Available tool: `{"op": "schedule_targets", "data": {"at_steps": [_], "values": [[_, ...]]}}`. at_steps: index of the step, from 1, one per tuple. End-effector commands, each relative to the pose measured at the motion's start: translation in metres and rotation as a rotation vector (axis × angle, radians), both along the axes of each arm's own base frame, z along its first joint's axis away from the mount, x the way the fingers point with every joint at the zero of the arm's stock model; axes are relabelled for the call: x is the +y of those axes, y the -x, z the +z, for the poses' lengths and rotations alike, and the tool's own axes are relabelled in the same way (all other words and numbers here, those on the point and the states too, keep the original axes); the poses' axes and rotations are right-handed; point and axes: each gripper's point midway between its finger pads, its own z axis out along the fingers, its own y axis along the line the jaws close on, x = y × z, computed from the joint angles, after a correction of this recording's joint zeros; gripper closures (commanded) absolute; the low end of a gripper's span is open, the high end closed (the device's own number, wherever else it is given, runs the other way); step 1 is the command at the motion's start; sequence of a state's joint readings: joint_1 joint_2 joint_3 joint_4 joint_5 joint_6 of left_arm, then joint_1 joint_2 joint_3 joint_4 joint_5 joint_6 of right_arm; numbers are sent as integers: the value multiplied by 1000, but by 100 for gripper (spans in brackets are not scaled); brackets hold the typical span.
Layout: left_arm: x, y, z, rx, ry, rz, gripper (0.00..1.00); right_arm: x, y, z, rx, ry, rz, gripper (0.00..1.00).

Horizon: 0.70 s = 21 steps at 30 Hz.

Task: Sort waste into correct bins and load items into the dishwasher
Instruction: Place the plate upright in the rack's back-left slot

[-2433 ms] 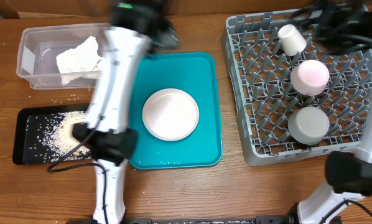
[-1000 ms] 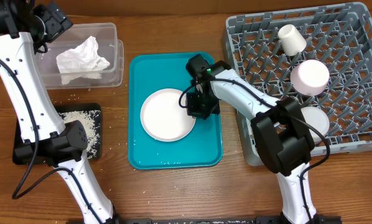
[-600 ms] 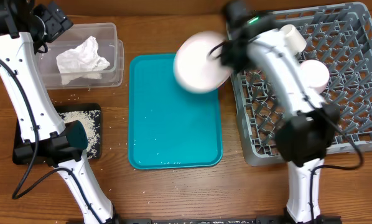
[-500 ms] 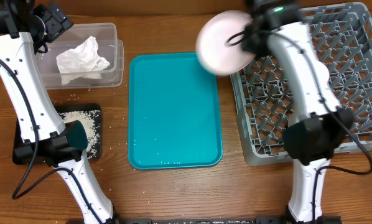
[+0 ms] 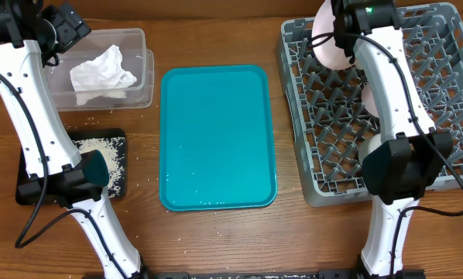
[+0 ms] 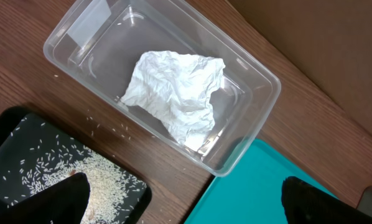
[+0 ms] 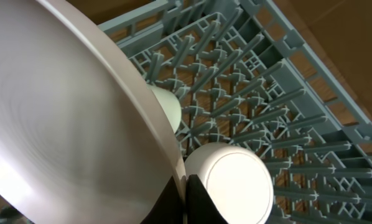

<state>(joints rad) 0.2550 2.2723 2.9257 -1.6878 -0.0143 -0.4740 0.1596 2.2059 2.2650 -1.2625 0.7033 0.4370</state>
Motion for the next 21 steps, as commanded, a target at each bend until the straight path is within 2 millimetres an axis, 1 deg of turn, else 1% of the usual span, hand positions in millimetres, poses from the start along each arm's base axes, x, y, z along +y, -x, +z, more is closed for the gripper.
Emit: {"op": "schedule_targets", "data": {"at_steps": [1, 4, 7, 9, 10, 12, 14, 15, 16, 19, 21], "values": [[-2, 3, 10, -25, -8, -17, 0, -9, 2, 6, -21, 71, -30, 96], [-2, 3, 10, -25, -8, -17, 0, -4, 2, 1, -10, 56, -19, 96], [-2, 3, 10, -25, -8, -17, 0, 10, 1, -5, 0, 7, 18, 95], [-2, 3, 10, -25, -8, -17, 0, 22, 1, -7, 7, -15, 44, 92], [-2, 3, 10, -25, -8, -17, 0, 27, 1, -8, 8, -20, 56, 88], [-2, 3, 10, -25, -8, -17, 0, 38, 1, -7, 4, -23, 77, 76], [-2, 3, 10, -25, -8, -17, 0, 48, 1, -1, -7, -25, 96, 52], [-2, 3, 10, -25, -8, -17, 0, 52, 2, 4, -14, -27, 104, 35], [-2, 3, 10, -25, -8, -17, 0, 55, 4, 10, -20, -30, 112, 25], [-2, 3, 10, -25, -8, -17, 0, 67, 9, 40, -63, -82, 147, 24], [-2, 3, 10, -25, -8, -17, 0, 74, 14, 65, -105, -137, 173, 17]]}}
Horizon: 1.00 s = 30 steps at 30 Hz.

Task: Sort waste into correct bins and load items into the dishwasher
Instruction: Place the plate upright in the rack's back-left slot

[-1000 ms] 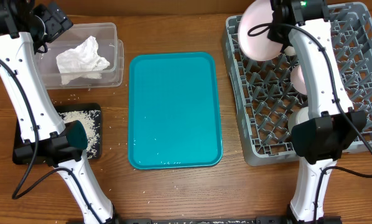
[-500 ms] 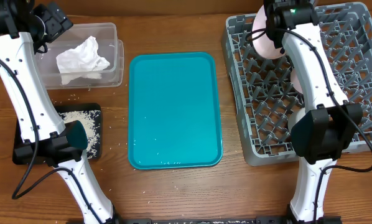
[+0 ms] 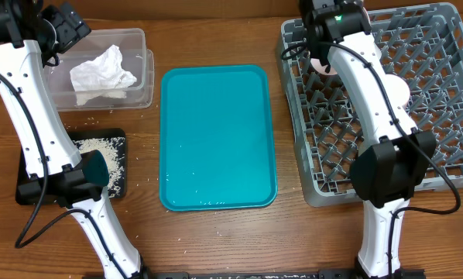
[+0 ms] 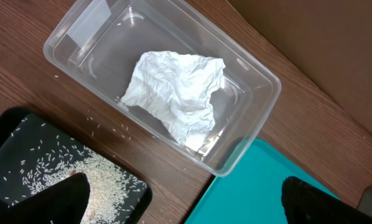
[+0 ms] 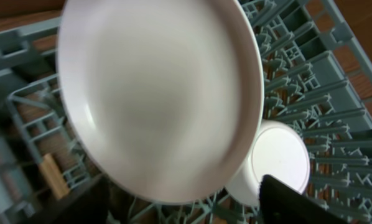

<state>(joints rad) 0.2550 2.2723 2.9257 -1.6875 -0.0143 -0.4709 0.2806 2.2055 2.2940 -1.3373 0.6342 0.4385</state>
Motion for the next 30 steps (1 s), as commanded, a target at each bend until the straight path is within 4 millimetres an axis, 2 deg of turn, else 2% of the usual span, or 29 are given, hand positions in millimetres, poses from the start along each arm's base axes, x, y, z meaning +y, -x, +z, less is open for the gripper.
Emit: {"op": "schedule_targets", "data": {"at_steps": [1, 3, 4, 5, 8, 10, 13, 15, 18, 20, 22, 25, 27, 30], "values": [[-2, 3, 10, -25, -7, -14, 0, 6, 4, 82, -186, -134, 30, 16], [-2, 3, 10, -25, -6, -14, 0, -3, 4, 104, -244, -181, 22, 25], [-2, 3, 10, -25, -6, -14, 0, -16, 3, 115, -277, -217, 6, 48], [-2, 3, 10, -25, -6, -14, 0, -24, 1, 118, -288, -241, -3, 56], [-2, 3, 10, -25, -6, -14, 0, -56, -6, 116, -299, -368, -27, 87], [-2, 3, 10, -25, -7, -14, 0, -74, -14, 108, -300, -496, -22, 96], [-2, 3, 10, -25, -6, -14, 0, -95, -24, 98, -313, -704, 2, 96], [-2, 3, 10, -25, -6, -14, 0, -99, -31, 93, -316, -810, 37, 96], [-2, 3, 10, -25, -7, -14, 0, -102, -41, 69, -281, -910, 53, 96], [-2, 3, 10, -25, -6, -14, 0, -98, -47, 48, -240, -950, 49, 96], [-2, 3, 10, -25, -6, -14, 0, -85, -53, 28, -194, -1006, 67, 96], [-2, 3, 10, -25, -6, -14, 0, -63, -59, 11, -144, -1091, 117, 96], [-2, 3, 10, -25, -6, -14, 0, -51, -60, 7, -123, -1128, 152, 96], [-2, 3, 10, -25, -7, -14, 0, -44, -58, 14, -123, -1160, 179, 96]]}}
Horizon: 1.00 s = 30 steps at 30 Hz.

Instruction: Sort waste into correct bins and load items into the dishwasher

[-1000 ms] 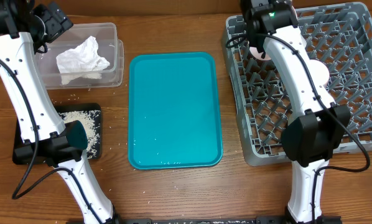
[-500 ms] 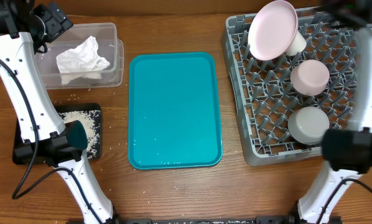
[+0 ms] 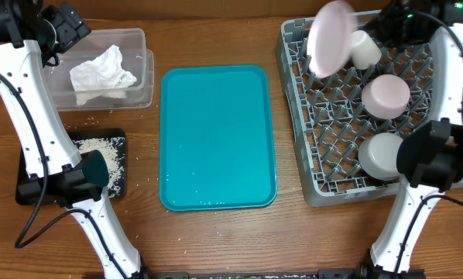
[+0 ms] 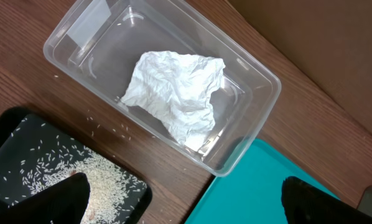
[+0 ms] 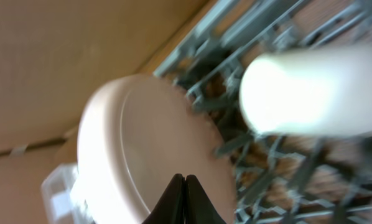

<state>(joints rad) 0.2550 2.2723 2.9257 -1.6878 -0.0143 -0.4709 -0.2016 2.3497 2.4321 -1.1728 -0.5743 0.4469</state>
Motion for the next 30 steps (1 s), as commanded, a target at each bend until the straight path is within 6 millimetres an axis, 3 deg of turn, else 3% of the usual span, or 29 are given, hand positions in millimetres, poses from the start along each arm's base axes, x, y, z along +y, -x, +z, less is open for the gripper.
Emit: {"op": "schedule_targets", "data": {"at_steps": [1, 7, 13, 18, 23, 30], "values": [[-2, 3, 10, -26, -7, -14, 0, 18, 3, 34, -82, -98, 76, 96], [-2, 3, 10, -25, -7, -14, 0, 22, 14, 93, -201, -134, 113, 96], [-2, 3, 10, -25, -7, -14, 0, 14, 47, 152, -275, -18, 51, 96], [-2, 3, 10, -25, -7, -14, 0, 9, 106, 192, -281, 145, 11, 96], [-2, 3, 10, -26, -7, -14, 0, 10, 183, 199, -150, 292, -28, 96], [-2, 3, 10, -26, -7, -14, 0, 73, 258, 225, -244, 296, 175, 91]]}}
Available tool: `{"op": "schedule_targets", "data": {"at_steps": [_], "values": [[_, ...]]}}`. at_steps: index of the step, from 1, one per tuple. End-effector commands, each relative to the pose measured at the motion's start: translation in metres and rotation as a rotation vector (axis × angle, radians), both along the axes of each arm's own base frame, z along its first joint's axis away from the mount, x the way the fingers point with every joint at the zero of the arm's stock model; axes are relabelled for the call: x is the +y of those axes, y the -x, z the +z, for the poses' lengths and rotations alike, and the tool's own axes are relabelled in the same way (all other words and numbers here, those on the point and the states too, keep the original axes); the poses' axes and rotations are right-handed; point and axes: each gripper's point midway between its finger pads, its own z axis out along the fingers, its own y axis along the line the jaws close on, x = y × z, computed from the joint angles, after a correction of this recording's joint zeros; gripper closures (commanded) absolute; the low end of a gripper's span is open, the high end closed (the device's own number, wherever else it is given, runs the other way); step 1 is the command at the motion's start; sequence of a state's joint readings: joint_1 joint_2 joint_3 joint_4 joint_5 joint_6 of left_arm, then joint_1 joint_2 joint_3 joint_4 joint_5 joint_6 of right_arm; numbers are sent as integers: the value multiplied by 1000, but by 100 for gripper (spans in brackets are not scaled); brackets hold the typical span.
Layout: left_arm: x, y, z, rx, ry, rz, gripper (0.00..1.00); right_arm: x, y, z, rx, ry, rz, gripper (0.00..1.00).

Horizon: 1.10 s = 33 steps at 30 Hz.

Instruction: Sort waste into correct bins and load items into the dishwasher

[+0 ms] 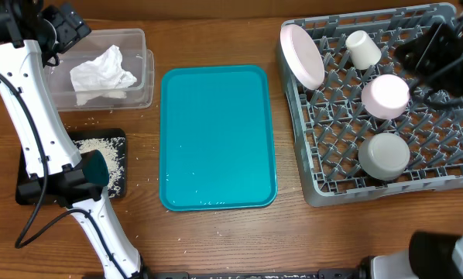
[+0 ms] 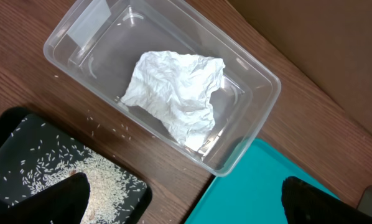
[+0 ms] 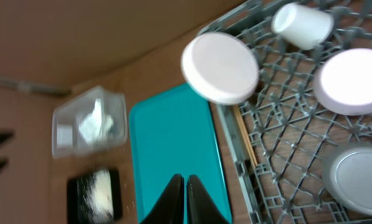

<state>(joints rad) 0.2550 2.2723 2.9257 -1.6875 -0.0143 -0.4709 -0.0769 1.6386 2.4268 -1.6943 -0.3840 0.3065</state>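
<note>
A pink plate (image 1: pixel 303 56) (image 3: pixel 220 67) leans on edge in the far left corner of the grey dish rack (image 1: pixel 317 190). Beside it in the rack are a white cup (image 1: pixel 361 48), a pink bowl (image 1: pixel 385 96) and a grey bowl (image 1: pixel 384 155), all upside down. My right gripper (image 3: pixel 181 177) is shut on nothing, high up and well back from the rack. My left gripper (image 2: pixel 185 186) hangs open over the clear bin (image 2: pixel 248 68), which holds a crumpled white tissue (image 2: pixel 173 93).
A teal tray (image 1: pixel 218 137) lies in the middle of the table. A black bin with rice (image 1: pixel 108 155) sits at the front left. A thin wooden stick (image 3: pixel 243 140) lies along the rack's left side. My left arm (image 1: pixel 30 101) stands along the left edge.
The plate stood higher and nearer the cup, with my shut right gripper close by it. Now it leans lower in the rack's far left corner, and the gripper is far back to the right.
My right gripper was shut on the plate's rim over the rack's far left. Then its fingers were open with the plate among the tines. Then it was shut beside the plate, and now it is high and away. The left arm never moved.
</note>
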Motion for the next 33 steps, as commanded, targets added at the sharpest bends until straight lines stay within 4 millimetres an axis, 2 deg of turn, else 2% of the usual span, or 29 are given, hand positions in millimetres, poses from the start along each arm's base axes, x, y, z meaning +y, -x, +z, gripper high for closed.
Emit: {"op": "schedule_targets", "data": {"at_steps": [1, 2, 3, 4, 8, 12, 16, 22, 28, 33], "values": [[-2, 3, 10, -25, -6, -14, 0, 23, 34, 5, -27, 33, 84, 88], [-2, 3, 10, -25, -6, -14, 0, 31, 47, 6, -34, 30, 110, 80], [-2, 3, 10, -25, -7, -14, 0, 38, 60, 6, -40, 32, 137, 28], [-2, 3, 10, -25, -6, -14, 0, 43, 74, 6, -47, 35, 163, 0], [-2, 3, 10, -25, -7, -14, 0, 54, 120, 4, -76, 29, 231, 0], [-2, 3, 10, -25, -7, -14, 0, 50, 146, 13, -136, 26, 232, 0], [-2, 3, 10, -25, -7, -14, 0, 47, 164, 21, -193, 30, 231, 0], [-2, 3, 10, -25, -6, -14, 0, 41, 179, 27, -314, 164, 322, 0], [-2, 3, 10, -25, -7, -14, 0, 27, 208, 35, -402, 205, 275, 0], [-2, 3, 10, -25, -7, -14, 0, 19, 233, 27, -439, 216, 249, 0]]}}
